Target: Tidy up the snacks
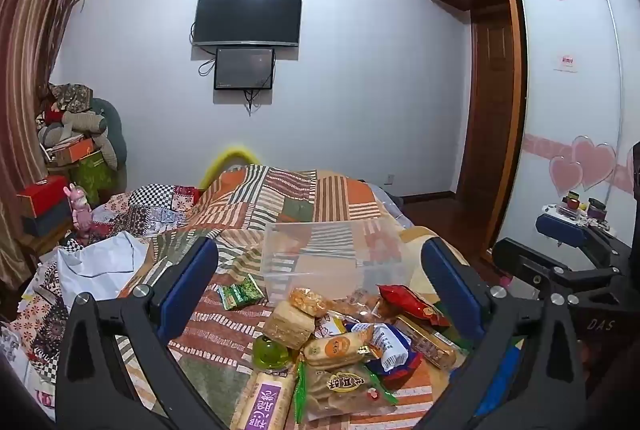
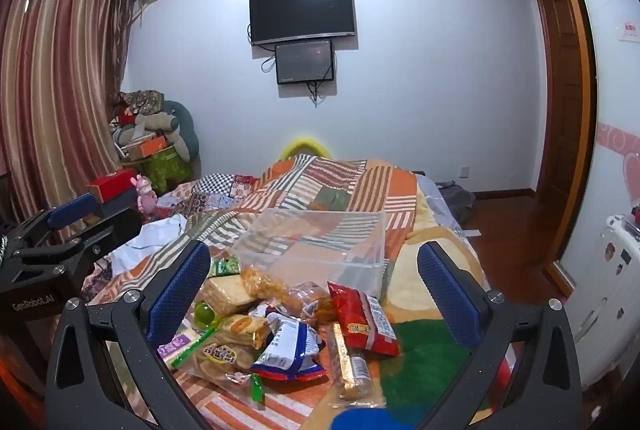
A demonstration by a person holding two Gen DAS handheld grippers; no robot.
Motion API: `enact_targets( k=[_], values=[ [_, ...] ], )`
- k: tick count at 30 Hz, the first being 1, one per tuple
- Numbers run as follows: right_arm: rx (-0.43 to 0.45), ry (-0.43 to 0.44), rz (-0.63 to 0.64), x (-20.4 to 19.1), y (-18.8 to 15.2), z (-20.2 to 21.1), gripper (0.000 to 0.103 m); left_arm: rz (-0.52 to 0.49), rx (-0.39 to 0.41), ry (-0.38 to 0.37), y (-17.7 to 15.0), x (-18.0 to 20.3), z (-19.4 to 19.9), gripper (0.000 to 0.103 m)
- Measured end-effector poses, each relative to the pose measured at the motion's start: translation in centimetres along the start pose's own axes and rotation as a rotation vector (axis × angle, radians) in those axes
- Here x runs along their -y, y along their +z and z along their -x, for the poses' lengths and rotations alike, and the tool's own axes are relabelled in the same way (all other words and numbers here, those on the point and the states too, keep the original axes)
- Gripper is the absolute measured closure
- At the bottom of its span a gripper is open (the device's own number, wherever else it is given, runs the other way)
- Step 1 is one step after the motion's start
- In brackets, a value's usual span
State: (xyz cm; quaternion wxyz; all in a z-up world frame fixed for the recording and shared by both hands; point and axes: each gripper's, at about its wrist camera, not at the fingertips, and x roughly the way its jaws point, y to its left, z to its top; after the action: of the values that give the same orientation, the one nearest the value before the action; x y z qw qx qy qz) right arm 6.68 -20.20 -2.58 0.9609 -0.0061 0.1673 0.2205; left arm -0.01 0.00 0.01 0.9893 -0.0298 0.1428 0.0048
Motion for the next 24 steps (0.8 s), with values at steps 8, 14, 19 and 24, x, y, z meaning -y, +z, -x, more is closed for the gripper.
enact_targets(
  k=[8,14,19,24],
  values=[
    [-0.004,-0.001,0.009,-0.07,0.04,0.09,0.000,0.004,0.001,-0.007,-0.35,0.25,-0.47,0.000],
    [0.000,0.001,-0.009,0.11,0.38,0.61,0.000,0.010,0.004,-0.007,-0.39,0.01,-0.47,0.000],
    [-0.004,0.002,-0.018,0.31,0.17,0.20,0.000,0.009,0.005,-0.009,-0.53,-0.11,-0.42,0.000],
    [-0.004,0.002,-0.020,0.43,0.22,0.19,0.000,0.013,0.003,-0.009,-0.62,-0.10,-0.37,0.000]
  ],
)
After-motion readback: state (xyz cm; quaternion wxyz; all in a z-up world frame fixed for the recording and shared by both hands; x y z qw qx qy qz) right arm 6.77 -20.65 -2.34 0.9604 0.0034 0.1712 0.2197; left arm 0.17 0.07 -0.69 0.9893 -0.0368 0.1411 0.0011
